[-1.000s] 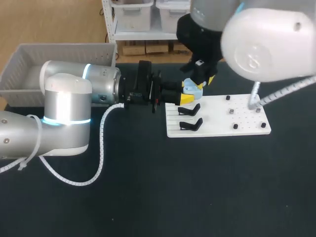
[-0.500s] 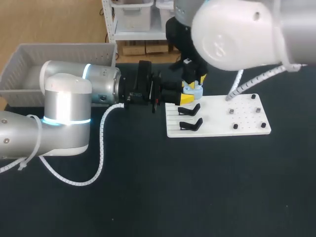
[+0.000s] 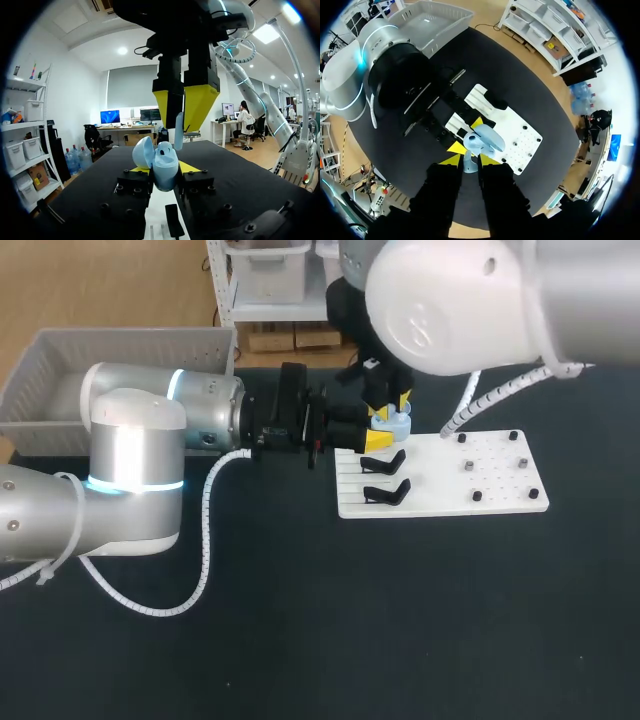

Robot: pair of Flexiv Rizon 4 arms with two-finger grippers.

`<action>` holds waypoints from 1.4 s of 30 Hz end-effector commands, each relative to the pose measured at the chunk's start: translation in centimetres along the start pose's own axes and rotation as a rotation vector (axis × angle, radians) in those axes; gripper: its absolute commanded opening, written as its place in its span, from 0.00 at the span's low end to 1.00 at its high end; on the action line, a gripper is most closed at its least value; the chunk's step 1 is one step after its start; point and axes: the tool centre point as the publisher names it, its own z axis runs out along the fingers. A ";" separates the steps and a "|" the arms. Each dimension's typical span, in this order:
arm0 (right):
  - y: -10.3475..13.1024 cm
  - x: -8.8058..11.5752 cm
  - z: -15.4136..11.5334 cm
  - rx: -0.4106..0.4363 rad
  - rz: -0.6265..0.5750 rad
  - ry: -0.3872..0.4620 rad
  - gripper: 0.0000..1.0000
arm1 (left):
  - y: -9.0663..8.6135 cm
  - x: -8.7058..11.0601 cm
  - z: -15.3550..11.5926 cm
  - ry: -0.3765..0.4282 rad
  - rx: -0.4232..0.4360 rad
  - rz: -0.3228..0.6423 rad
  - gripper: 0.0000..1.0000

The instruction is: Pick up each earbud case from the left stands, insert the matching earbuds, close the lid, and place the case in the box.

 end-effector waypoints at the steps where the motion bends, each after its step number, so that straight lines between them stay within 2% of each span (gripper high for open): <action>1: -0.2 -0.4 0.5 -0.003 0.003 0.004 0.00 | -0.1 0.1 0.0 -0.002 -0.004 0.003 0.00; 42: -0.6 -1.7 1.6 -0.007 0.018 0.015 0.00 | -0.1 0.1 0.0 -0.002 -0.004 0.003 0.00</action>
